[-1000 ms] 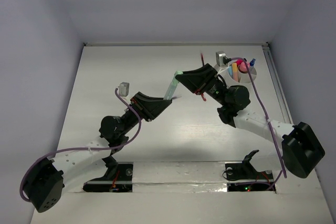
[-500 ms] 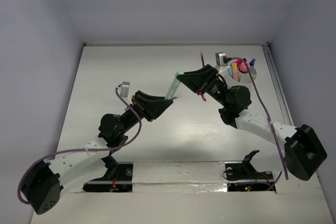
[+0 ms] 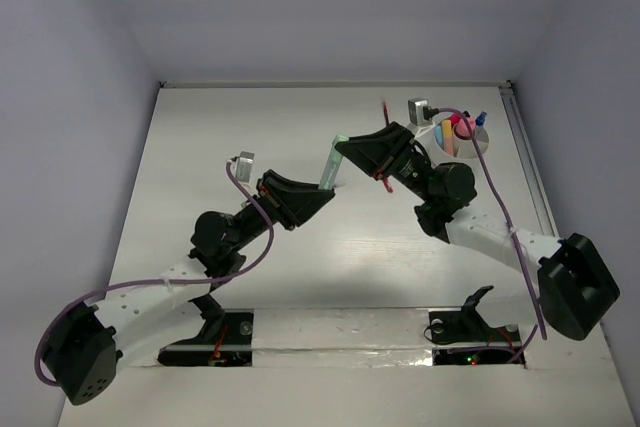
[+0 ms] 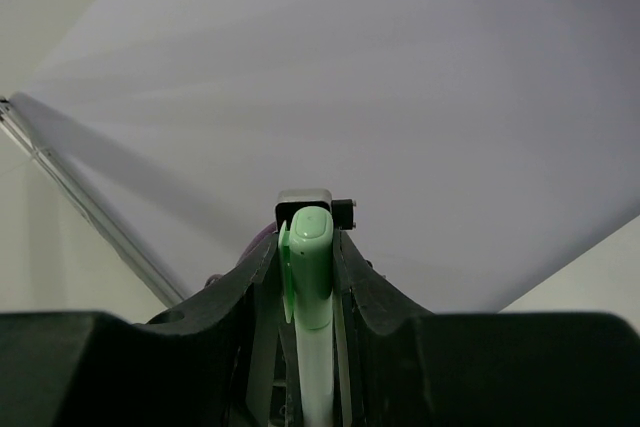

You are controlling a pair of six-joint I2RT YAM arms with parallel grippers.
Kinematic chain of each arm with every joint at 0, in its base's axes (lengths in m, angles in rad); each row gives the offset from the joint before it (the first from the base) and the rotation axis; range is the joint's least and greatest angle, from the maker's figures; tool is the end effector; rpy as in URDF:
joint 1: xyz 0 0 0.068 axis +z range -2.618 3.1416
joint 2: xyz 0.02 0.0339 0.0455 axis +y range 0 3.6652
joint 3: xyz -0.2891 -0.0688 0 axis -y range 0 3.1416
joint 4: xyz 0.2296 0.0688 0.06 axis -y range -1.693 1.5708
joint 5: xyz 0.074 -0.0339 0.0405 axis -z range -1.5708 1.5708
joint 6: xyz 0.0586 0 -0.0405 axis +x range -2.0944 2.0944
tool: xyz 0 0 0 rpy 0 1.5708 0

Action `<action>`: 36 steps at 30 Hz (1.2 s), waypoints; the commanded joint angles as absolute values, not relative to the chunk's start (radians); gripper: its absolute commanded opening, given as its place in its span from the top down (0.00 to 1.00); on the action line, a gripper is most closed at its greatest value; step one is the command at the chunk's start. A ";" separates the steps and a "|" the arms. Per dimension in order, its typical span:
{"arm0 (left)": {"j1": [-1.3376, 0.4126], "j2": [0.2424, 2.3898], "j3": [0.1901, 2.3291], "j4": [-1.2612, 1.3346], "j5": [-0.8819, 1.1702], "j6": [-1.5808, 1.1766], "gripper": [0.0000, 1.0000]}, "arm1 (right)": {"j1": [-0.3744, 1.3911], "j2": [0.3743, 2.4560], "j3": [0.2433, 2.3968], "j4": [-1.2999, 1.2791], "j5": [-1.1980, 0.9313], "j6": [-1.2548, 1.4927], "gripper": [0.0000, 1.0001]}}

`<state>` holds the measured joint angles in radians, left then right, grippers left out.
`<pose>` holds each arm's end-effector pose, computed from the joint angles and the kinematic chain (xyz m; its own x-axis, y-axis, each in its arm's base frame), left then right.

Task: Sort the stationery into containers
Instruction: Close the pen cap on the pen.

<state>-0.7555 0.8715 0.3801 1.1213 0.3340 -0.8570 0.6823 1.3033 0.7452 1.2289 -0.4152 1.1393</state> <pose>0.1100 -0.1300 0.3555 -0.3547 -0.6470 -0.6750 0.8745 0.0260 -0.4844 0.1947 0.1887 0.4010 -0.5451 0.6280 -0.5554 -0.7821 -0.1424 0.6067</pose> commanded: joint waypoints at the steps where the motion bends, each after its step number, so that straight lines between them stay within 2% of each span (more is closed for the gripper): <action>1: -0.750 0.839 0.488 1.220 0.295 -0.819 1.00 | 0.736 1.284 0.749 1.120 -0.574 1.105 1.00; 8: -0.750 0.813 0.541 1.143 0.281 -0.761 1.00 | 0.758 1.224 0.758 0.834 -0.578 0.979 1.00; 14: -0.750 0.818 0.591 1.141 0.275 -0.730 1.00 | 0.788 1.207 0.736 0.706 -0.552 0.908 1.00; 22: -0.741 0.825 0.659 1.126 0.279 -0.698 1.00 | 0.847 1.226 0.695 0.678 -0.537 0.881 1.00; 36: -0.732 0.795 0.750 1.066 0.276 -0.634 1.00 | 0.884 1.215 0.502 0.729 -0.502 0.911 1.00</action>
